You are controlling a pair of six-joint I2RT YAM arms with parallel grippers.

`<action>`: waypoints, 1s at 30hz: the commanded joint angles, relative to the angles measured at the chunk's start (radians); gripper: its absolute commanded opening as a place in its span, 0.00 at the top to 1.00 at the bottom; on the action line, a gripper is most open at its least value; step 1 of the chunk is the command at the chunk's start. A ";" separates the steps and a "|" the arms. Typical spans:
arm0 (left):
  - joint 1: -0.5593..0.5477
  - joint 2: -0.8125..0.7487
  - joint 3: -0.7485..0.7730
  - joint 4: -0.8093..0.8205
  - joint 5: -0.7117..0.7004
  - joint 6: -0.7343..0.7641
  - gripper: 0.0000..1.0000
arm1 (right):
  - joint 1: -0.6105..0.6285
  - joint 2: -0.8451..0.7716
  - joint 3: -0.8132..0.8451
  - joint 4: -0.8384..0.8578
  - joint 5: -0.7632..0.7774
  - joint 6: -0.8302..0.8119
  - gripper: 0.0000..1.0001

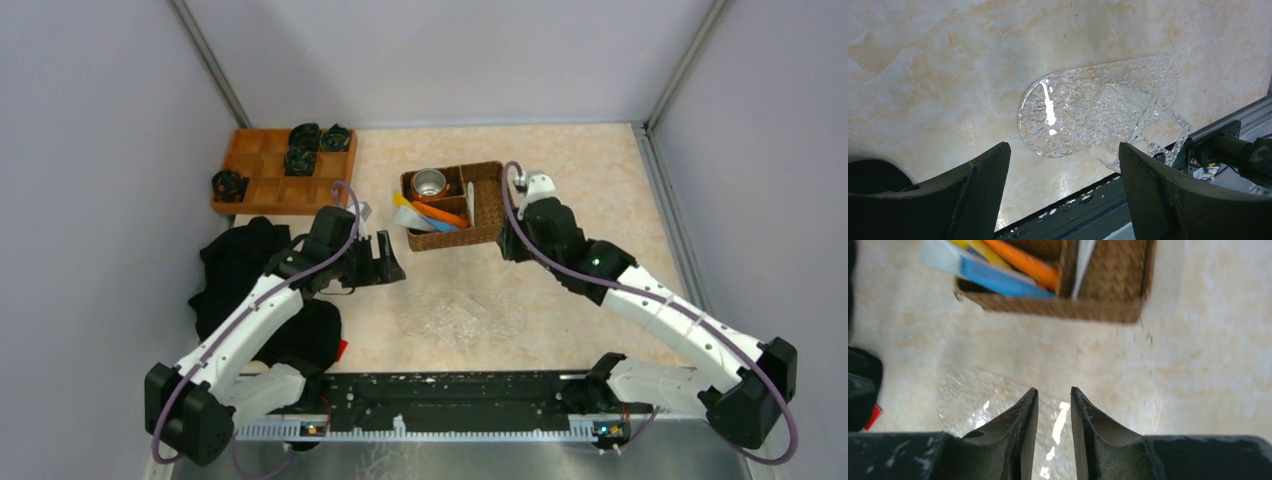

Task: Prepare toiletry sets of a toothbrush and toothpaste on the tray

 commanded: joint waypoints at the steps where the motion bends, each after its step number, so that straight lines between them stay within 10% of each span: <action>1: 0.007 0.028 -0.014 0.077 0.038 0.007 0.14 | -0.008 -0.127 -0.189 -0.158 0.052 0.262 0.70; 11: 0.007 0.202 0.058 0.211 0.174 -0.027 0.15 | 0.018 -0.376 -0.569 -0.035 -0.005 0.537 0.81; 30: 0.006 0.267 -0.048 0.353 0.319 -0.075 0.28 | 0.417 -0.268 -0.555 0.019 0.024 0.695 0.93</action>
